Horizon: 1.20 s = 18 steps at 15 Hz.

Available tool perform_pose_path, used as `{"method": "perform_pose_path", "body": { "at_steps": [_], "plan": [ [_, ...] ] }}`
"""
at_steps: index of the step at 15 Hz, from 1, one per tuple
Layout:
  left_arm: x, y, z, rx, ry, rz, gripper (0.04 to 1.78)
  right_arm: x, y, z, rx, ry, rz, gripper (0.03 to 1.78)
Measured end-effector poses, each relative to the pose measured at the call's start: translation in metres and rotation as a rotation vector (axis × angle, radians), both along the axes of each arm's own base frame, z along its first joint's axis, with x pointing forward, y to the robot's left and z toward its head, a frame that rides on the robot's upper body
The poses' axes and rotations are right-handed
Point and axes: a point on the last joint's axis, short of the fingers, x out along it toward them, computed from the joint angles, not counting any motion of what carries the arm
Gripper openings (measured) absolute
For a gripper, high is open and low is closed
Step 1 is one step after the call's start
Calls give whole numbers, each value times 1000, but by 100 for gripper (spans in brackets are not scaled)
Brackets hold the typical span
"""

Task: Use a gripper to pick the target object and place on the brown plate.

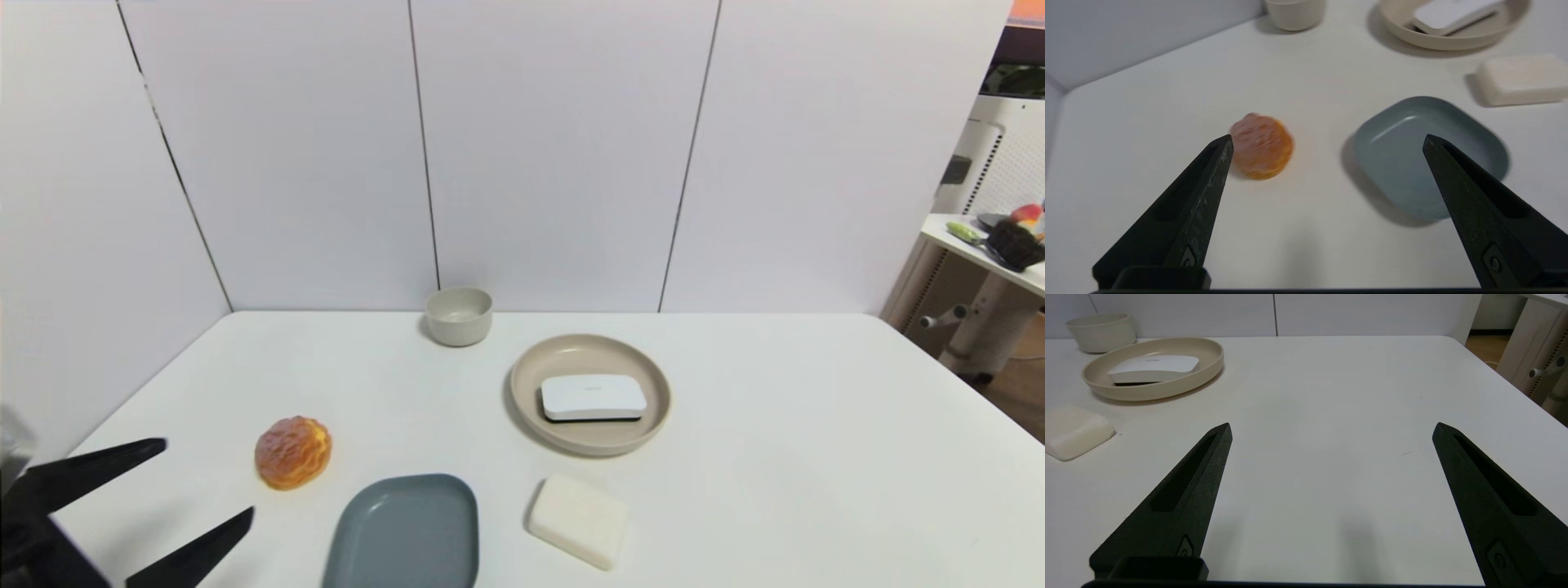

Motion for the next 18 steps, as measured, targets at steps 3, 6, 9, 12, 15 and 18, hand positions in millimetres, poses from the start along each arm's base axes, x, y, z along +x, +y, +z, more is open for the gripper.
{"method": "perform_pose_path", "body": {
  "at_steps": [3,6,9,12,15,18],
  "plan": [
    [-42,18,-35,-25,-161,173,167,0,0,0,0,0,0,169],
    [-68,21,-71,4,-81,252,168,0,0,0,0,0,0,169],
    [-83,22,-84,-68,-135,314,169,0,0,0,0,0,0,169],
    [-88,22,-87,-138,-187,340,169,0,0,0,0,0,0,169],
    [-90,23,-87,-174,-203,366,169,0,0,0,0,0,0,169],
    [-90,23,-87,-178,-207,370,169,0,0,0,0,0,0,169]
  ]
}}
